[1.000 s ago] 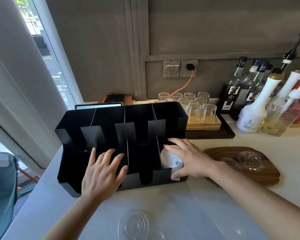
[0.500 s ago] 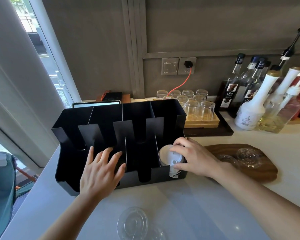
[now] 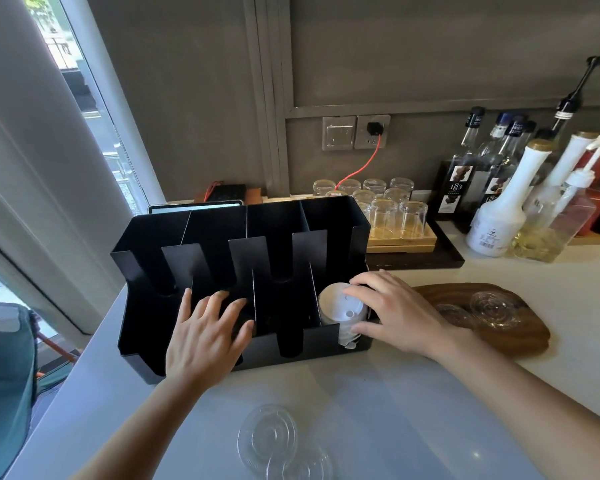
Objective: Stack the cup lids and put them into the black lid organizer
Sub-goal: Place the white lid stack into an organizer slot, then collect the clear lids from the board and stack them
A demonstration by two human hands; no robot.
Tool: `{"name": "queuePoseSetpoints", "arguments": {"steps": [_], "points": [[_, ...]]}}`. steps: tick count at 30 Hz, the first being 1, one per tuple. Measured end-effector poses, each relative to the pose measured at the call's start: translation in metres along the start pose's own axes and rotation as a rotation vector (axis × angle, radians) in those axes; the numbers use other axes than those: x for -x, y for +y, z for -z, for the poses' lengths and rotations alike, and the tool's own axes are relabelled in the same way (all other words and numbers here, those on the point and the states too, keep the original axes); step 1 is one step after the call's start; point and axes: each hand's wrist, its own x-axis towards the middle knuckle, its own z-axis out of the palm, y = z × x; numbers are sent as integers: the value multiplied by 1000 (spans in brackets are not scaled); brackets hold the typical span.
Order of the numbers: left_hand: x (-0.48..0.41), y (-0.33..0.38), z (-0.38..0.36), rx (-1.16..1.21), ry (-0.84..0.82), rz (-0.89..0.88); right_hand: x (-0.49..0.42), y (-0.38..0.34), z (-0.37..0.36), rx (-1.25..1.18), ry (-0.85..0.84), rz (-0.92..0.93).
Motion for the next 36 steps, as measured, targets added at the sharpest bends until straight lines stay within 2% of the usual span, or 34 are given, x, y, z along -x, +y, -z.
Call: {"name": "queuePoseSetpoints", "arguments": {"steps": [4, 8, 11, 15, 18, 22, 24, 28, 32, 36], "points": [[5, -2, 2, 131, 112, -12, 8, -6, 7, -58, 109, 3], [30, 6, 11, 236, 299, -36, 19, -14, 5, -116, 215, -38], [67, 17, 9, 343, 331, 18, 32, -23, -1, -152, 273, -54], [116, 30, 4, 599, 121, 284, 51, -41, -16, -255, 275, -107], [135, 36, 2, 695, -81, 433, 68, -58, -32, -343, 193, -112], [134, 42, 2, 665, -250, 413, 85, -80, -52, -406, 18, -182], [127, 45, 1, 605, -337, 397, 91, -93, -57, -425, -121, -216], [114, 48, -2, 421, -432, 299, 101, -119, -68, -335, -390, -188], [107, 50, -7, 389, -457, 279, 100, -146, -76, -148, -381, -152], [103, 54, -8, 458, -456, 338, 88, -159, -87, -94, -341, -173]]}}
